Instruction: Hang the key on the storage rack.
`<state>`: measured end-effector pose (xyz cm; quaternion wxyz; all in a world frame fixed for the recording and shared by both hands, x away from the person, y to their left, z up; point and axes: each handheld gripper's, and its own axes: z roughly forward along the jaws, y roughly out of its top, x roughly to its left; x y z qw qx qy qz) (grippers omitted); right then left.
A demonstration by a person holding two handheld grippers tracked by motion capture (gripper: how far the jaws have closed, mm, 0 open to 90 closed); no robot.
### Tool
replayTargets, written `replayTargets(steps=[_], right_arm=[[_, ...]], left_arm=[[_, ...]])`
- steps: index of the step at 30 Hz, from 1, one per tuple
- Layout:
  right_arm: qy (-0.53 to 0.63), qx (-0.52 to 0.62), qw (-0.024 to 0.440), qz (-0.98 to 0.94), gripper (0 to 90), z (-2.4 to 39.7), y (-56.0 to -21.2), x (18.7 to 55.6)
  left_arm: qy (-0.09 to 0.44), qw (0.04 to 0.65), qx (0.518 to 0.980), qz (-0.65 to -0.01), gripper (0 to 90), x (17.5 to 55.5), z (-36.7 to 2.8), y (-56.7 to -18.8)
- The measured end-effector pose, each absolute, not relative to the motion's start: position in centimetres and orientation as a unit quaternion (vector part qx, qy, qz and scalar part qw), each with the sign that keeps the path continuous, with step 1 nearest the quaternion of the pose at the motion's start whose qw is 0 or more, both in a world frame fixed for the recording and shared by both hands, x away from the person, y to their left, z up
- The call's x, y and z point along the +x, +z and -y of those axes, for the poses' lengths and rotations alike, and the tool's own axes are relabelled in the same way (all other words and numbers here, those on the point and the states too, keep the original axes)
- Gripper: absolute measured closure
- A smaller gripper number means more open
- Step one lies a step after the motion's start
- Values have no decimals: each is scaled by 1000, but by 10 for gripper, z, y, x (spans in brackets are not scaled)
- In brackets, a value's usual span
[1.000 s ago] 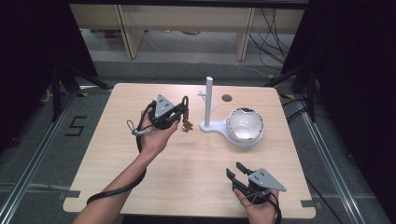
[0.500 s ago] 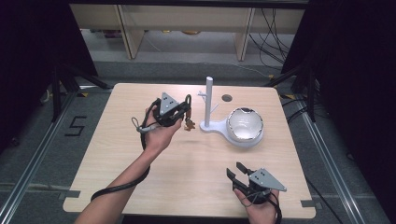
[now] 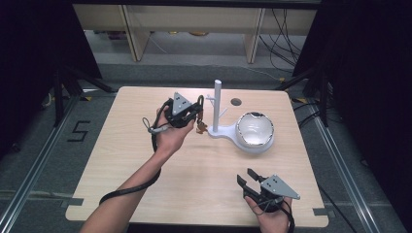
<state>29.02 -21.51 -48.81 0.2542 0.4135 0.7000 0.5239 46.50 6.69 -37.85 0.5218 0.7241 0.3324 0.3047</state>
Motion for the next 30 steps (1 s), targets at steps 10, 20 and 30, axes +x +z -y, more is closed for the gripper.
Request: replayTargets(steps=[10, 20, 30], right_arm=[[524, 415, 255, -699, 531, 216, -488, 291], [532, 414, 245, -697, 531, 214, -489, 292], [527, 432, 237, -692, 528, 215, -490, 290]], left_arm=[[311, 515, 724, -337, 832, 470, -64, -379], [310, 505, 731, -338, 831, 476, -58, -381], [315, 492, 739, -335, 830, 476, -46, -381]])
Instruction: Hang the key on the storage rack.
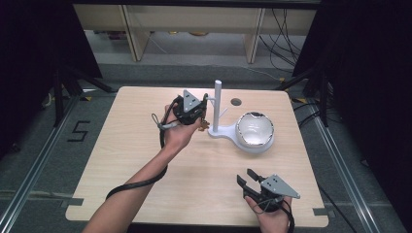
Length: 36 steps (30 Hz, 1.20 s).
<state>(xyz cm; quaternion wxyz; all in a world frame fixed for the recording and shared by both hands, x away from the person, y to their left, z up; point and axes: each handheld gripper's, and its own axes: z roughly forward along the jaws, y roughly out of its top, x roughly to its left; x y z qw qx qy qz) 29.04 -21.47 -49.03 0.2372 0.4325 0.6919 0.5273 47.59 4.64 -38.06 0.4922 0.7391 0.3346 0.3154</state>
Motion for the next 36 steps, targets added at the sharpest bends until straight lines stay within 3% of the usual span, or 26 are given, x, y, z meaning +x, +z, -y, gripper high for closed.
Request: replayTargets(steps=[23, 36], right_arm=[[527, 432, 239, -692, 520, 217, -490, 290], [527, 427, 248, -692, 517, 224, -491, 294]], left_arm=[[313, 471, 758, -325, 826, 481, -27, -391], [274, 495, 758, -324, 642, 447, -76, -402]])
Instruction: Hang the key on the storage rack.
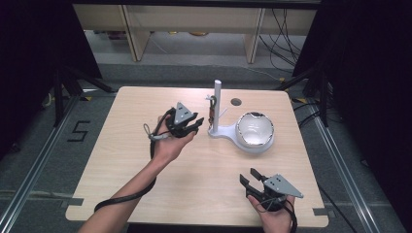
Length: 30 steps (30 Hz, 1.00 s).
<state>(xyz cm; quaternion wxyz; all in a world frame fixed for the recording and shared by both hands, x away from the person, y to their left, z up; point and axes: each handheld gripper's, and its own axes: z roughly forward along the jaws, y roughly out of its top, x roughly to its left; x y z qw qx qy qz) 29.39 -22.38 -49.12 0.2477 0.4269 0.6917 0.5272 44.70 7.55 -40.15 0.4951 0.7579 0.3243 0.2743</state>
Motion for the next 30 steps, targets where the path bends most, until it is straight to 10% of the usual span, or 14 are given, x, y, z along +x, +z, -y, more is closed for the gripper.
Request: replayTargets(steps=[30], right_arm=[[516, 439, 243, -695, 509, 224, -499, 296]], left_arm=[[297, 509, 735, -336, 453, 357, -183, -449]])
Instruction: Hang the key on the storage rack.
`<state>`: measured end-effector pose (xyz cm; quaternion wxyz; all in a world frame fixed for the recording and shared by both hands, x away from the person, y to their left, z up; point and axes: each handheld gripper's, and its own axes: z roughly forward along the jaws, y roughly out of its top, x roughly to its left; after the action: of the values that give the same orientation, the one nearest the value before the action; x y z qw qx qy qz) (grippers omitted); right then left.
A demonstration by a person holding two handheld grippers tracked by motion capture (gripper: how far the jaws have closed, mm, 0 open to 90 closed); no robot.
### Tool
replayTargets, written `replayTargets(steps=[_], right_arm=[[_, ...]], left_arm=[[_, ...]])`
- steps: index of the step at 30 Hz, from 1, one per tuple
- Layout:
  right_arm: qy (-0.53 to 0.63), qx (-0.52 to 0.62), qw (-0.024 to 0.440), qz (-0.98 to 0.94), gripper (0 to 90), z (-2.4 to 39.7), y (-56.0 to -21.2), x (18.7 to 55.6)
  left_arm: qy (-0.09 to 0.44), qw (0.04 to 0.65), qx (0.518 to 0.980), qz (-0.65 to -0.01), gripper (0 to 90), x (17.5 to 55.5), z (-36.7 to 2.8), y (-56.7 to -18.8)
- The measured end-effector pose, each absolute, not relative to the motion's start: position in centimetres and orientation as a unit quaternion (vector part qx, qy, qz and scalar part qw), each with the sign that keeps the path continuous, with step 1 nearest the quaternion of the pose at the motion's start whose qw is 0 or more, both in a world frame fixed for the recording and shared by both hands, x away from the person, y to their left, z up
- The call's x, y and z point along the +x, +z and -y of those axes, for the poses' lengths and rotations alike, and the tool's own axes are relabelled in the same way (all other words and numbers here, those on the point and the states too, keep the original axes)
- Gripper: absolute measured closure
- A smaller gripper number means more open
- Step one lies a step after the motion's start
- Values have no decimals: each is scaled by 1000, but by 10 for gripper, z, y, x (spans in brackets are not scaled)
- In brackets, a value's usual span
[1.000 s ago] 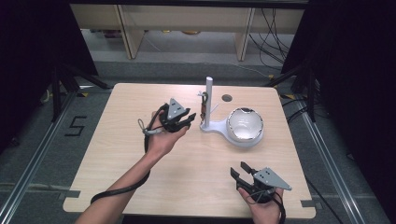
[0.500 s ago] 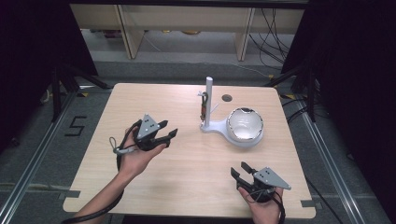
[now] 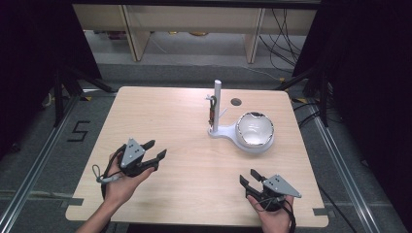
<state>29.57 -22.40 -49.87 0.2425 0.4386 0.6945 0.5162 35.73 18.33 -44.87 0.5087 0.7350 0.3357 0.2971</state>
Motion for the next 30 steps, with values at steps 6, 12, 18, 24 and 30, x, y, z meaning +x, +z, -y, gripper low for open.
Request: replayTargets(steps=[6, 12, 18, 24, 30], right_arm=[[520, 443, 239, -690, 506, 223, -500, 296], [517, 441, 241, -693, 504, 224, -502, 297], [515, 440, 235, -697, 502, 225, -502, 297], [512, 441, 239, -698, 501, 225, -504, 297], [511, 440, 238, -699, 503, 227, -505, 296]], left_arm=[[304, 498, 732, -351, 450, 342, -200, -468], [311, 491, 723, -375, 444, 331, -217, -490], [316, 490, 714, -389, 427, 327, -226, -512], [312, 484, 720, -386, 411, 326, -227, -523], [314, 494, 708, -395, 401, 325, -229, -523]])
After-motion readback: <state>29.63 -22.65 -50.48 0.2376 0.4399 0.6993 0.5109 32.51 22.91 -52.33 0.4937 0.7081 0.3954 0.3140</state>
